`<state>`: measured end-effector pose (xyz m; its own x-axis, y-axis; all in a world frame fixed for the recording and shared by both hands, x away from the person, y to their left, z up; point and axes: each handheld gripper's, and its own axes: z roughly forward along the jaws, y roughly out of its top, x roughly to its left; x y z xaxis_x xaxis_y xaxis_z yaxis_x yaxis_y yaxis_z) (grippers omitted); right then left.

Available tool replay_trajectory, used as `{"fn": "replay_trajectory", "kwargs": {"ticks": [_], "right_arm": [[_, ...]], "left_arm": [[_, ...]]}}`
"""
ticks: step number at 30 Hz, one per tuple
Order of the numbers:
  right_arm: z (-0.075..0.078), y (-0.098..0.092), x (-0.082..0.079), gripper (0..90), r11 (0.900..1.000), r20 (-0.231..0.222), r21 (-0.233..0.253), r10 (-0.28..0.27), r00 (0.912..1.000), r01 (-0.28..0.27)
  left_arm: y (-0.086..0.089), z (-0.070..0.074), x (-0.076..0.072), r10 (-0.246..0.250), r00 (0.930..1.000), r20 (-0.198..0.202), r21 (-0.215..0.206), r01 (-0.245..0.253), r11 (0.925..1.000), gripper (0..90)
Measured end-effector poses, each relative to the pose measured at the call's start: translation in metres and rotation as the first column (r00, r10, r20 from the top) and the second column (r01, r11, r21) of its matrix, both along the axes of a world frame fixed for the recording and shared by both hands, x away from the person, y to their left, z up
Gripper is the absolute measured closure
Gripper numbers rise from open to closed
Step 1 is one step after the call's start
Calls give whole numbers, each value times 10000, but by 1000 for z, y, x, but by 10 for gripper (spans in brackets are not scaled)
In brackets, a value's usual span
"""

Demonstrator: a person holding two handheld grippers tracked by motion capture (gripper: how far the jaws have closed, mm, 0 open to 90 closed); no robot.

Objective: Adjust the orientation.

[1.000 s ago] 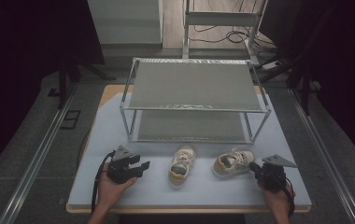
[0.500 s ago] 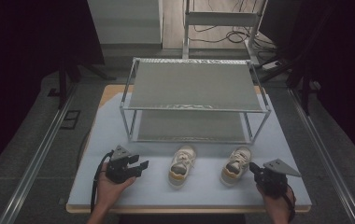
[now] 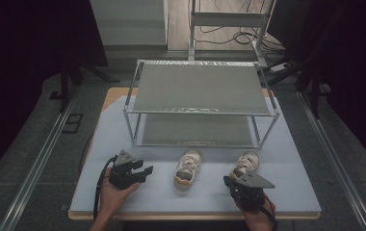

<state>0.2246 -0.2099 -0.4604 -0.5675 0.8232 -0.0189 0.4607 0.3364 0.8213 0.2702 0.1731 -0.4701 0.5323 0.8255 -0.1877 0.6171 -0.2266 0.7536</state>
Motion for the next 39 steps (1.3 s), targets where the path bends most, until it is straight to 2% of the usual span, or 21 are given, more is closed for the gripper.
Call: {"fn": "replay_trajectory", "kwargs": {"ticks": [5,7,9,18,25,31,38,39], "right_arm": [[-14,2,6,897,9991,-104,-303,-309,9995,305],[-14,-3,4,898,9994,-116,-119,-317,9994,315],[-13,-6,0,898,9991,-152,-246,-352,9993,348],[-13,-39,-17,898,9964,-251,102,-837,9962,840],[-14,-66,-23,898,9879,-221,86,-1547,9877,1549],[-14,-85,-22,898,9780,-274,145,-2078,9778,2082],[-15,-92,-20,895,9770,-363,349,-2093,9772,2105],[-16,-91,-21,861,9796,-338,369,-1961,9800,1973]], "left_arm": [[2,-1,0,43,10000,-27,-15,-43,10000,500],[1,-2,1,79,9999,-65,12,-79,10000,499],[0,-3,1,47,9999,-118,70,-46,10000,496],[-2,-3,1,30,9999,-141,76,-29,10000,489],[-2,-4,1,26,9999,-167,135,-24,9999,489],[-2,-4,1,-8,9999,-167,166,11,9999,488],[-2,-4,0,11,9999,-158,113,-10,9999,486],[-2,-4,0,5,9999,-158,94,-4,10000,485]]}}
